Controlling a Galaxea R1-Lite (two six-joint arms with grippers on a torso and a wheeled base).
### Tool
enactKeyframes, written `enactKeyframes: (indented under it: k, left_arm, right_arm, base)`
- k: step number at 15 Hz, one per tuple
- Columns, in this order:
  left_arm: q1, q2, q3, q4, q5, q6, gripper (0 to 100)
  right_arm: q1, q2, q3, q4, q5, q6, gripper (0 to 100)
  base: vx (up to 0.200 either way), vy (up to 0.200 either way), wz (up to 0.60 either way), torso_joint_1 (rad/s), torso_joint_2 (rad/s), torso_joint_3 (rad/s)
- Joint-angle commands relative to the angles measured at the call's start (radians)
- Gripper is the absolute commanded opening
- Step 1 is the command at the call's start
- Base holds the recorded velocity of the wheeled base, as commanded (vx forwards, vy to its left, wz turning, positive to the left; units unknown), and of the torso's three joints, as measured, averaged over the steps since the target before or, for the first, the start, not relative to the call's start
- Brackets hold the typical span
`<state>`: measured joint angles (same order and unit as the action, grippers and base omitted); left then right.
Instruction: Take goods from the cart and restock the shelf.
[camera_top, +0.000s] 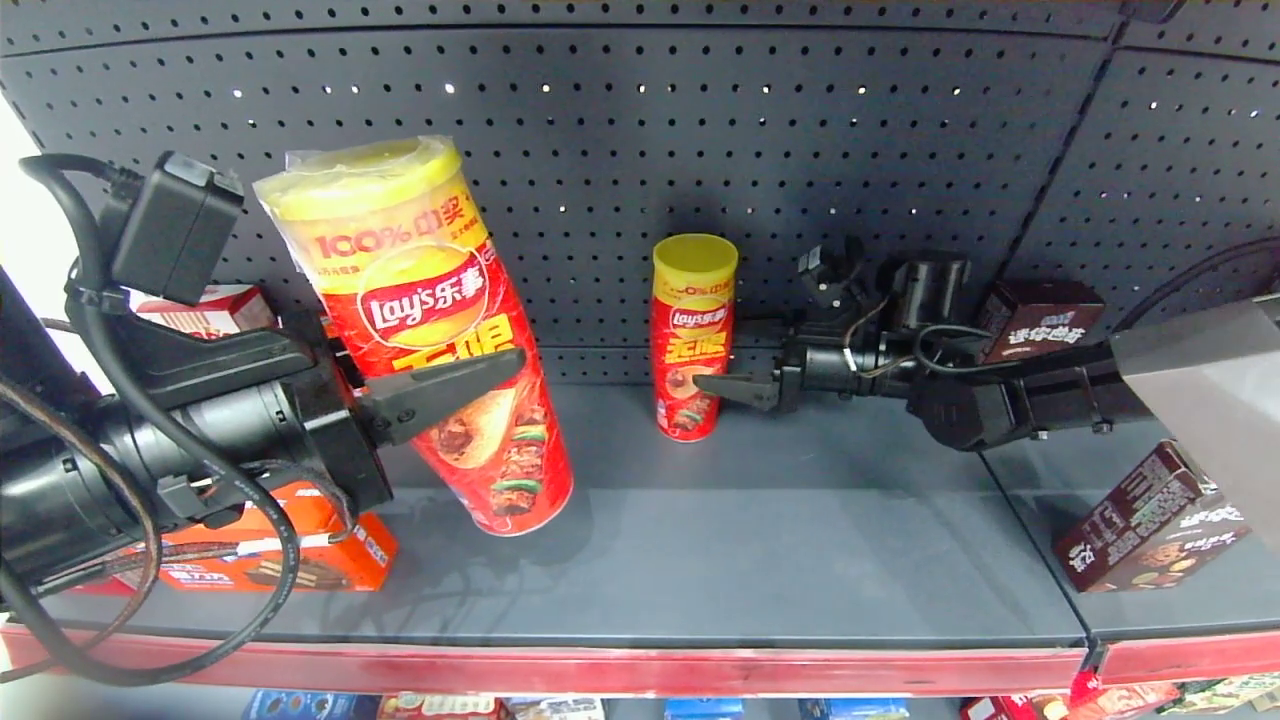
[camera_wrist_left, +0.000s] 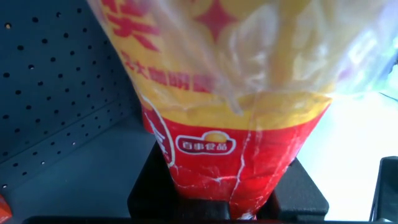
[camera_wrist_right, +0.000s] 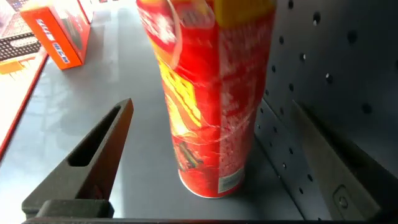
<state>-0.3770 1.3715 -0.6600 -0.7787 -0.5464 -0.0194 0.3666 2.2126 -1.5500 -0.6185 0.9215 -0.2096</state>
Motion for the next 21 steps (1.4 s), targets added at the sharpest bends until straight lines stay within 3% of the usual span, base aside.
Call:
enactKeyframes:
  k: [1, 11, 12, 18, 21]
  left_arm:
    - [0.001, 0.001, 0.003, -0.001, 0.0, -0.001, 0]
    - [0.003, 0.015, 0.016, -0.002, 0.002, -0.001, 0]
    - [0.004, 0.017, 0.022, -0.002, 0.002, -0.001, 0]
    - [0.006, 0.021, 0.025, -0.005, 0.002, -0.001, 0]
    - [0.006, 0.021, 0.025, -0.005, 0.002, -0.001, 0]
  right_arm:
    - [0.003, 0.042, -0.035, 0.0, 0.0, 0.001, 100]
    - [0.035, 0.176, -0.176, -0.009, -0.009, 0.015, 100]
    - [0.037, 0.188, -0.205, 0.0, -0.01, 0.015, 0]
    - [0.032, 0.159, -0.182, -0.003, -0.01, 0.016, 0]
    - [0.052, 0.041, -0.047, -0.01, -0.023, 0.016, 0]
  base:
    - [0.0, 0.0, 0.0, 0.0, 0.0, 0.0]
    - [0.0, 0.0, 0.0, 0.0, 0.0, 0.0]
    - [0.0, 0.0, 0.0, 0.0, 0.0, 0.0]
    - [0.0, 0.0, 0.0, 0.0, 0.0, 0.0]
    - [0.0, 0.0, 0.0, 0.0, 0.0, 0.0]
